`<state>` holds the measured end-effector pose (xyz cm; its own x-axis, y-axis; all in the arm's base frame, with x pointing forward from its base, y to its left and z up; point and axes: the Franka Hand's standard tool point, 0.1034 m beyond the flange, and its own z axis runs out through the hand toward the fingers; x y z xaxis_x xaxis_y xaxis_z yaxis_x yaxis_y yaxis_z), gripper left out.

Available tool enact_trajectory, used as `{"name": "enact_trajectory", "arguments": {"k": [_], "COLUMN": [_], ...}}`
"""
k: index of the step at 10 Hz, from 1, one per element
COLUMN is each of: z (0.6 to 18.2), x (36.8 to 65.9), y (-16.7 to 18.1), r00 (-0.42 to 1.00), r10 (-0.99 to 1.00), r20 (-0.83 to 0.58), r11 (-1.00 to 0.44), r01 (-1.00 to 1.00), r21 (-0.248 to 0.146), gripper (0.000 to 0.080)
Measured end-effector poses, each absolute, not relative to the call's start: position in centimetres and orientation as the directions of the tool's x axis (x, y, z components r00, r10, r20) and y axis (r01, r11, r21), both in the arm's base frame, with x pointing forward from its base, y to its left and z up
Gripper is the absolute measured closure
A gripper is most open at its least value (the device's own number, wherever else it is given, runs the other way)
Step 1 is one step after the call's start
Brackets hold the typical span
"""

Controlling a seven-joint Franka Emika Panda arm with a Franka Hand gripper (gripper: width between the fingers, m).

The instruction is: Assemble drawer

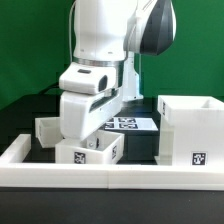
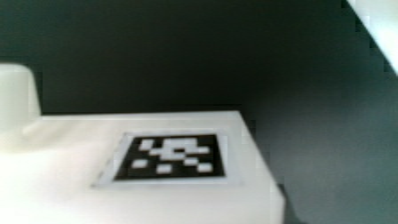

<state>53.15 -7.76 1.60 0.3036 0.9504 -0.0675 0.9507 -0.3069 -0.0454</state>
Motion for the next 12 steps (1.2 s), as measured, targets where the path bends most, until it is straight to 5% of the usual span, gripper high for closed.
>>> {"name": "enact_trajectory", "arguments": {"k": [4, 12], "z": [1.5, 1.4], "x": [53.2, 53.7], "y": [-6.4, -3.6], "r00": [0.020, 0.056], "r10": [0.996, 0.996], "r20": [-0.082, -0.068], "r11": [-0.025, -0.059], "r01": [0.997, 0.997], "r21": [-0.067, -0.047], "gripper": [0.0758, 0.0758]}}
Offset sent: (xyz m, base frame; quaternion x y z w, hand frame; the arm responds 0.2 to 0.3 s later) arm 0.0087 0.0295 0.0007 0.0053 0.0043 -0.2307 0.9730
